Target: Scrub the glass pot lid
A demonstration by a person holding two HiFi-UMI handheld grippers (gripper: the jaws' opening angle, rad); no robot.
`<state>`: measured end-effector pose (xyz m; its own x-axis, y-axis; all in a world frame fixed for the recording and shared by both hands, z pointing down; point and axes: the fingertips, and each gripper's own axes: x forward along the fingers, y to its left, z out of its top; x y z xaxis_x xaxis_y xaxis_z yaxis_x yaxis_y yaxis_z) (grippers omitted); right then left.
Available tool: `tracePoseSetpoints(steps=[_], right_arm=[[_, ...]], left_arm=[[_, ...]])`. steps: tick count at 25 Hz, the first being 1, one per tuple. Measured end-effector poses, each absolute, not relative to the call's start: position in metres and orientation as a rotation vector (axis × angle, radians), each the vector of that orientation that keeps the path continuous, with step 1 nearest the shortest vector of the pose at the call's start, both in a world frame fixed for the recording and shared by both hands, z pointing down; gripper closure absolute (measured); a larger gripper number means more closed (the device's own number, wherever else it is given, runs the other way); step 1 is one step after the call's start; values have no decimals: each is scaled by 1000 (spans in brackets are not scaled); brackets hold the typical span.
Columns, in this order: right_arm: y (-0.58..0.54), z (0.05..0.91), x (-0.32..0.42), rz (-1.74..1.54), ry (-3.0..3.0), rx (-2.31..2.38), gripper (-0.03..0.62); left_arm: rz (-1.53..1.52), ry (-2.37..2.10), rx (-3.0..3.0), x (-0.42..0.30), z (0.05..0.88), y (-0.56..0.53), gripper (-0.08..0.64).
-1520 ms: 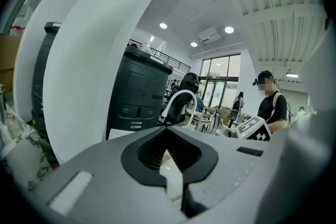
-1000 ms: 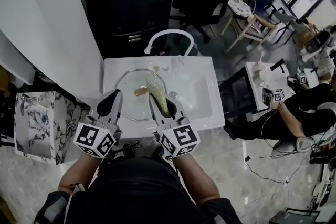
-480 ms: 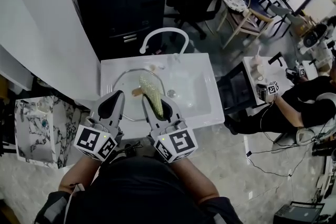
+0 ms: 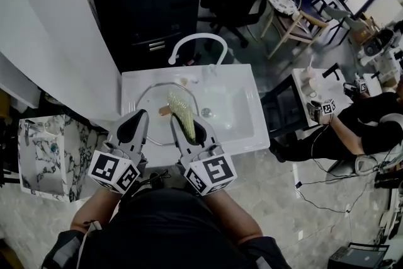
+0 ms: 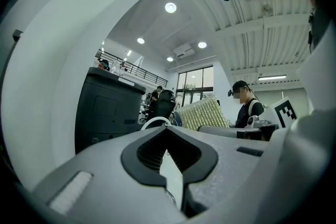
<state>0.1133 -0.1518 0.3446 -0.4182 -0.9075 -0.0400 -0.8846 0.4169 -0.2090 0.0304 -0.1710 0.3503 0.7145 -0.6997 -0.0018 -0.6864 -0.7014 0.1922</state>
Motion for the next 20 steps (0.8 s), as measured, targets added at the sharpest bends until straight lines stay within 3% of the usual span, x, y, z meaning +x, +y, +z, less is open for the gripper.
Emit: tracePoseSetpoints(steps=[20], right_arm=[[-158,354,117,-281,2515,-1587,526]], left_arm=[[-83,-1123,2723,33,358,-177,560]])
